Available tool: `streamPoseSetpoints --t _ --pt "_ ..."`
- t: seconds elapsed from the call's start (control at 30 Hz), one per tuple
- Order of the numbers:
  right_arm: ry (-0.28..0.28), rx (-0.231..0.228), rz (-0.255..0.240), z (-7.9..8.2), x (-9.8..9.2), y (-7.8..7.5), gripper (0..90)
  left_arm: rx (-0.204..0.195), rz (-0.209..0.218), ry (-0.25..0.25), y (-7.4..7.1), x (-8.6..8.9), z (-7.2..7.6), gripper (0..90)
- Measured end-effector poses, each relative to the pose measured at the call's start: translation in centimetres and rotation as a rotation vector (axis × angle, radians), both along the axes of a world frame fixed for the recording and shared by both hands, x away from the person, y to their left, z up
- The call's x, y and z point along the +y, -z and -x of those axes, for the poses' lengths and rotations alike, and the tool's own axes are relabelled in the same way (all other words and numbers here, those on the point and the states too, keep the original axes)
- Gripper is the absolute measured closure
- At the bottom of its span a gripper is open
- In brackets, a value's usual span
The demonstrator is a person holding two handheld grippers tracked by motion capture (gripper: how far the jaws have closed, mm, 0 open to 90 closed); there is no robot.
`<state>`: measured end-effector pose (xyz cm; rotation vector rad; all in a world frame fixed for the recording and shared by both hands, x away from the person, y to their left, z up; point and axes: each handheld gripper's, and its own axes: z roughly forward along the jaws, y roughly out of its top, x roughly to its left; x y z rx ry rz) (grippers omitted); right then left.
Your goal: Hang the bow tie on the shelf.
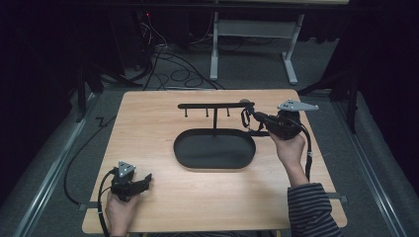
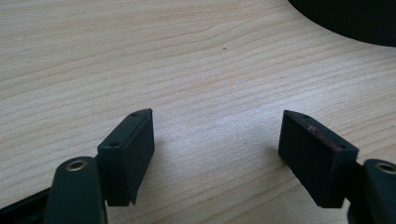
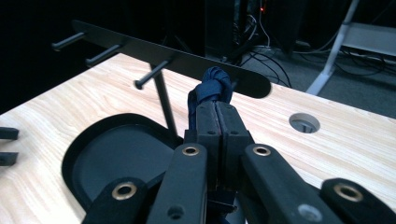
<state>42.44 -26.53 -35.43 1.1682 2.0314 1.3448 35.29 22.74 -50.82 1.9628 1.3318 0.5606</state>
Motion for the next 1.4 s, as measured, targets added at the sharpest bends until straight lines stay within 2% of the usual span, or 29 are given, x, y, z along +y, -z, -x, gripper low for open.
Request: streamPoseSetpoints --t 0.5,0.83,1.4 --pt "0.062 0.046 0.013 -1.4 -0.4 1.1 90.0 0.000 0.004 -0.001 0.0 0.0 0.0 27.4" --pt "0.072 0.060 0.015 -1.6 -0.4 1.4 88.6 -0.001 0.006 0.000 0.0 0.0 0.0 27.3" --pt "0.076 0.036 0.004 -0.4 -1.0 0.8 63.9 0.000 0.002 0.002 0.0 0.0 0.0 27.4"
